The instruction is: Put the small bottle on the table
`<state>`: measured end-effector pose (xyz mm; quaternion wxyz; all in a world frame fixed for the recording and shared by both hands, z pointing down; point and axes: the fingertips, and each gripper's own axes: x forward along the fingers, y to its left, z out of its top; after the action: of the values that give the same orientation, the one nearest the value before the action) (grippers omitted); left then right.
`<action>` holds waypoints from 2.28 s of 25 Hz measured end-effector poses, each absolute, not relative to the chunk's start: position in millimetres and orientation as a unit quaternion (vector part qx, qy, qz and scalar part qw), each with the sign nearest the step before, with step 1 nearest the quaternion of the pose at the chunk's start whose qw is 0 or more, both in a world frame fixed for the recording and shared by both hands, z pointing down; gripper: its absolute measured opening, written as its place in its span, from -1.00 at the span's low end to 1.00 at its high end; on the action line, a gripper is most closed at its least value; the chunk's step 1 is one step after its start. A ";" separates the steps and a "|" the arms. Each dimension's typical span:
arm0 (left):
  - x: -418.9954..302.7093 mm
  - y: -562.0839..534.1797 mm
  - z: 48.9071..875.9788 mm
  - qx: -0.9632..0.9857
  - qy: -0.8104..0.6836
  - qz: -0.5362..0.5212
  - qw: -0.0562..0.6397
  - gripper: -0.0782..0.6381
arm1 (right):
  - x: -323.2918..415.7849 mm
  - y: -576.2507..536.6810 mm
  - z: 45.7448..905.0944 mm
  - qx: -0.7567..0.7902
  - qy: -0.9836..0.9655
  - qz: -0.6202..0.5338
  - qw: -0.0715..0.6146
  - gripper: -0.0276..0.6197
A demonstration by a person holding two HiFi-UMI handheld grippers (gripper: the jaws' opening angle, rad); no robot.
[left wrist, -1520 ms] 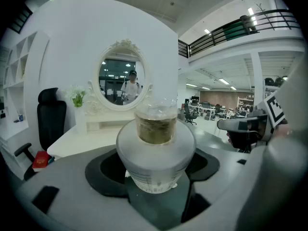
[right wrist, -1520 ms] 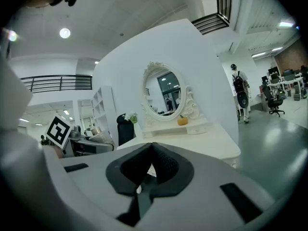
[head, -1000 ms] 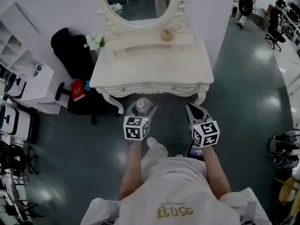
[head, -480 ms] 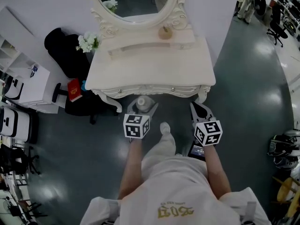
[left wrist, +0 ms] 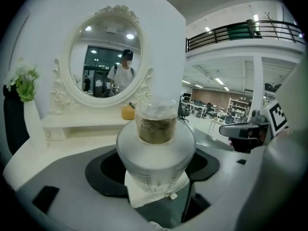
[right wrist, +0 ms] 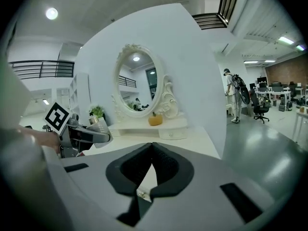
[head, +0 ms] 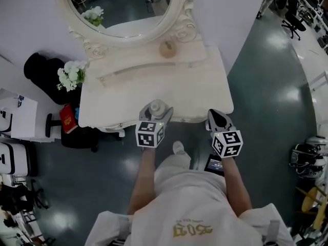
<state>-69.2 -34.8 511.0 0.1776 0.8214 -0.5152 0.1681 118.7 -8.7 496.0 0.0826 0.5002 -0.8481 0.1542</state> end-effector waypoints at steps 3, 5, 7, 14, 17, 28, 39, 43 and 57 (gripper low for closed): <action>-70.7 -75.5 517.7 0.827 -0.501 0.177 0.183 0.19 | 114.3 -46.4 499.9 0.508 -0.842 0.160 0.087 -0.88; -73.6 -98.4 521.4 0.830 -0.493 0.182 0.185 0.19 | 111.9 -68.8 503.6 0.515 -0.836 0.165 0.089 -0.88; -79.6 -118.9 525.5 0.832 -0.489 0.184 0.187 0.19 | 109.2 -89.9 507.1 0.523 -0.831 0.169 0.089 -0.88; -89.6 -161.3 535.9 0.841 -0.471 0.187 0.191 0.19 | 100.2 -129.1 510.2 0.538 -0.821 0.166 0.090 -0.88; -85.7 -168.3 537.5 0.846 -0.461 0.188 0.191 0.19 | 100.3 -135.8 508.6 0.543 -0.818 0.165 0.088 -0.88; -73.1 -183.6 542.9 0.853 -0.445 0.192 0.193 0.19 | 109.2 -150.8 510.9 0.553 -0.811 0.176 0.078 -0.88; -73.8 -201.9 568.8 0.846 -0.445 0.207 0.208 0.19 | 108.5 -176.2 534.1 0.544 -0.811 0.195 0.091 -0.88; -75.7 -207.9 583.4 0.843 -0.444 0.216 0.212 0.19 | 107.0 -184.9 547.9 0.537 -0.811 0.205 0.103 -0.88; -71.7 -232.0 640.8 0.832 -0.432 0.257 0.233 0.19 | 105.8 -209.6 583.0 0.524 -0.806 0.234 0.143 -0.88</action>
<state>-71.7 -232.0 640.8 0.2332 0.8325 -0.4321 0.2566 105.8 -209.6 583.0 0.1427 0.5242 -0.8063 0.2339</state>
